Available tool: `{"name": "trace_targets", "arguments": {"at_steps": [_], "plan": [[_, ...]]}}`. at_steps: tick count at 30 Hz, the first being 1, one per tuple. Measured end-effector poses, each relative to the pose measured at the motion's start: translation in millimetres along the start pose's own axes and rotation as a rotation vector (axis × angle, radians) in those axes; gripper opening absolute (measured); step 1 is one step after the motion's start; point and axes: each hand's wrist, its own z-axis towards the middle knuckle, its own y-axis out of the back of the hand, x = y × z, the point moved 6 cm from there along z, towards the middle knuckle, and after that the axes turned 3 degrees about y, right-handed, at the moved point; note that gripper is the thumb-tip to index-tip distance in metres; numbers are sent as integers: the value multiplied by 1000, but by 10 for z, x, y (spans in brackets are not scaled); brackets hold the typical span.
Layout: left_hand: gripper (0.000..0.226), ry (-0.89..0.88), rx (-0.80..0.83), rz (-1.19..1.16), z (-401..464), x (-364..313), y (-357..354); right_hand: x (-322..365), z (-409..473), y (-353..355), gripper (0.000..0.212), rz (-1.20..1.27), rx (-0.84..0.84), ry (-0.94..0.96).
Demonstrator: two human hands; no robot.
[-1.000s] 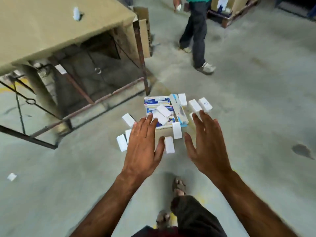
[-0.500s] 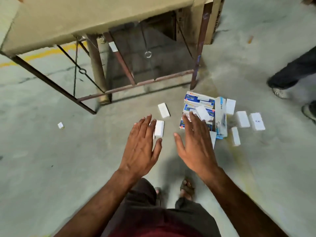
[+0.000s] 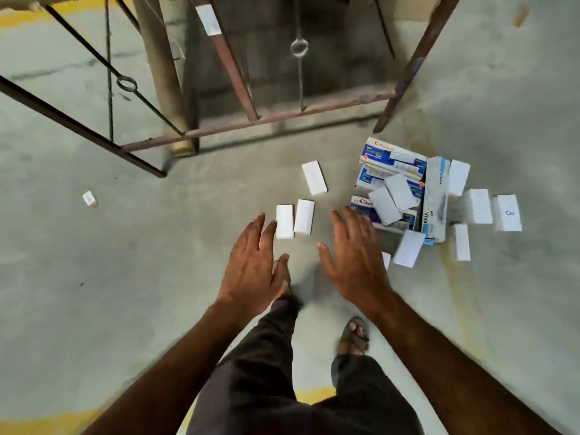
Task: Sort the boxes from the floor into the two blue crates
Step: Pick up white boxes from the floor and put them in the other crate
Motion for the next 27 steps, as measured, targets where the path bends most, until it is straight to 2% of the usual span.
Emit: {"name": "trace_targets", "arguments": {"at_steps": [5, 10, 17, 23, 24, 27], "plan": [[68, 5, 107, -93, 704, 469, -550, -28, 770, -737, 71, 44, 29, -66], [73, 75, 184, -148, 1363, 877, -1488, -306, 1412, -1795, 72, 99, 84, -149], [81, 263, 296, -159, 2379, 1615, -3386, -977, 2216, -3779, 80, 91, 219, -211], [83, 424, 418, -183, 2944, 2268, -5040, -1474, 2767, -5277, 85, 140, 251, -346], [84, 440, 421, -183, 3004, 2300, -5085, -1496, 2819, -5291, 88, 151, 251, -379], [97, 584, 383, -284, 3219, 2550, -5737, -1654, 3079, -5928, 100, 200, 255, -489]]}}
